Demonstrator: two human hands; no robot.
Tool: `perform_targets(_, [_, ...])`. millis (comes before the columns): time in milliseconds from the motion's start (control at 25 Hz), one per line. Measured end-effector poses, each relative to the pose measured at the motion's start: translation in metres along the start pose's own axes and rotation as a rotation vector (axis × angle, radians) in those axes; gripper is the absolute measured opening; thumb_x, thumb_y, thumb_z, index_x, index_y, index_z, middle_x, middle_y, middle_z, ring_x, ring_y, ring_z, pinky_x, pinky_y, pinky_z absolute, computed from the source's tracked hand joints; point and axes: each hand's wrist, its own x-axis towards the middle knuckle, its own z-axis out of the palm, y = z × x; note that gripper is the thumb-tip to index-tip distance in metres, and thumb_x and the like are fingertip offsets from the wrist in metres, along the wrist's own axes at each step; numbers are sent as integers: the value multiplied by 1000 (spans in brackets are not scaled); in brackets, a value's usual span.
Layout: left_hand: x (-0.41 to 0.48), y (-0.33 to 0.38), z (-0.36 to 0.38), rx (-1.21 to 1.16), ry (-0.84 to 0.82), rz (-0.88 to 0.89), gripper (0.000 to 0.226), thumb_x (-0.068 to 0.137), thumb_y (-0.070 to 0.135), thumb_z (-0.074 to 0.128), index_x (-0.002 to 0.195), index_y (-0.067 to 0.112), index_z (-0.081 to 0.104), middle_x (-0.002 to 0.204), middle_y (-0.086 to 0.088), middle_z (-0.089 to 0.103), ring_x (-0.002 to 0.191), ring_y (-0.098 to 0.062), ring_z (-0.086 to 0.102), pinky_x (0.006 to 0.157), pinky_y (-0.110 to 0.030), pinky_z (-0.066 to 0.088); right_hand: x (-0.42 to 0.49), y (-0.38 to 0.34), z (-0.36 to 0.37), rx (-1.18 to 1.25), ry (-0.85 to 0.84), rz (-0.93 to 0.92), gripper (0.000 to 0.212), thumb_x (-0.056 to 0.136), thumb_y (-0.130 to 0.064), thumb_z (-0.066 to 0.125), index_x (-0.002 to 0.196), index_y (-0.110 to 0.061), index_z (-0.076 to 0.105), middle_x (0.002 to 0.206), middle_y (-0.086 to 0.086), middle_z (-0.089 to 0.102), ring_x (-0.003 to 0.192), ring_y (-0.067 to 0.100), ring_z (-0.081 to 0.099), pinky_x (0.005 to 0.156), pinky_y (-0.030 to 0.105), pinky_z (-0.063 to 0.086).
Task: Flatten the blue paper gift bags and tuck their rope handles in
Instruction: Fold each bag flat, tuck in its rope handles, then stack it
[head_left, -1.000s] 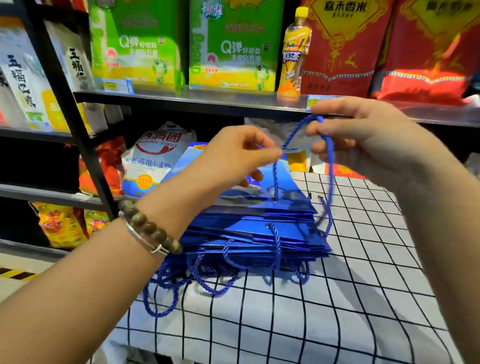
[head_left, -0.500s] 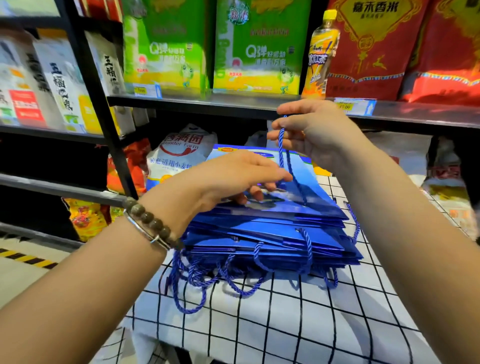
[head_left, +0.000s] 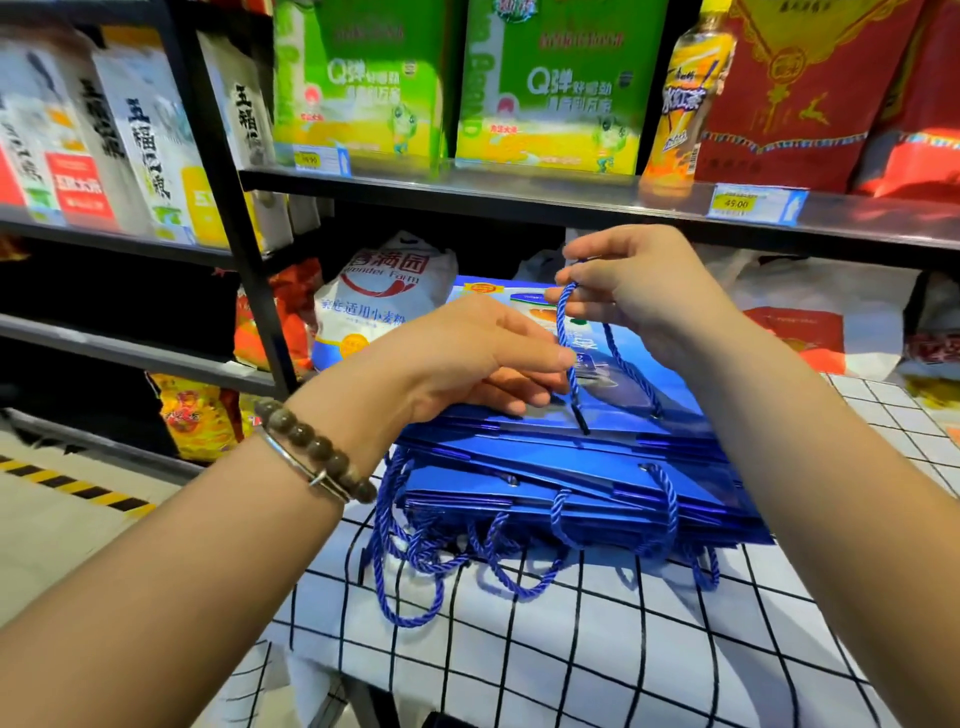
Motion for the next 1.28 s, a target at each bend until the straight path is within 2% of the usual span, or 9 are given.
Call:
perform_targets(160, [6,-3,5,128,42,11,21,84,15,64,64,9,60,54,1,62,39,-4,47,38,-13,41,5,1,2,9,-2,0,17,86,5,53,97,-7,57,80,10,61,64,20,62,49,18,52])
perform_targets(280, [1,-1,-6,91,119,46,17,87,10,60,70,8,57,62,-4,64,42,-5,57,41,-13,46,-1,7,-7,-349,-44,-82,31,85,-6,60,112,-20,55,79,4,62,56,16,65,54,25,53])
perform_targets(360, [-5,2,-22,58,179,70,11,83,2,62,75,8,59,62,-4,66,47,-7,62,45,-13,49,-16,8,-14,-628,-136,-206,22,82,-18,65,102,-27,60,70,-6,65,53,11,65,51,17,49])
perform_targets(440, [-12,1,-36,75,211,81,15,78,-5,65,79,9,61,62,-6,66,50,-9,64,50,-15,52,-38,8,-16,-651,-341,-251,11,77,-24,69,87,-29,66,63,-9,65,51,2,60,50,10,42])
perform_targets(520, [-16,-1,-43,175,213,79,19,76,-7,67,85,8,62,64,-8,64,53,-10,63,53,-16,53,-54,8,-12,-671,-498,-293,13,73,-28,72,86,-28,70,71,-13,66,65,-2,58,58,6,40])
perform_targets(640, [-19,-3,-45,336,228,80,21,75,-6,68,91,7,63,54,-2,59,53,-12,59,54,-16,53,-56,13,-4,-772,-564,-399,25,74,-33,71,98,-26,70,92,-20,64,88,-4,57,73,8,40])
perform_targets(760, [-20,-2,-46,444,256,96,20,75,-5,69,89,7,63,52,-2,54,56,-14,59,55,-19,52,-54,21,3,-876,-558,-486,29,80,-30,65,109,-27,66,113,-13,65,104,7,58,93,30,44])
perform_targets(920, [-20,-1,-42,594,246,102,19,76,0,71,89,11,64,61,-6,57,58,-16,61,58,-21,53,-62,24,6,-949,-478,-599,42,72,-25,45,108,-28,67,109,-12,69,99,14,63,83,38,51])
perform_targets(1280, [-13,7,-44,715,205,149,13,80,3,67,82,15,63,71,-11,68,61,-14,63,61,-23,52,-60,34,5,-899,-346,-807,34,71,-14,53,98,-21,71,94,-5,74,81,20,69,64,43,57])
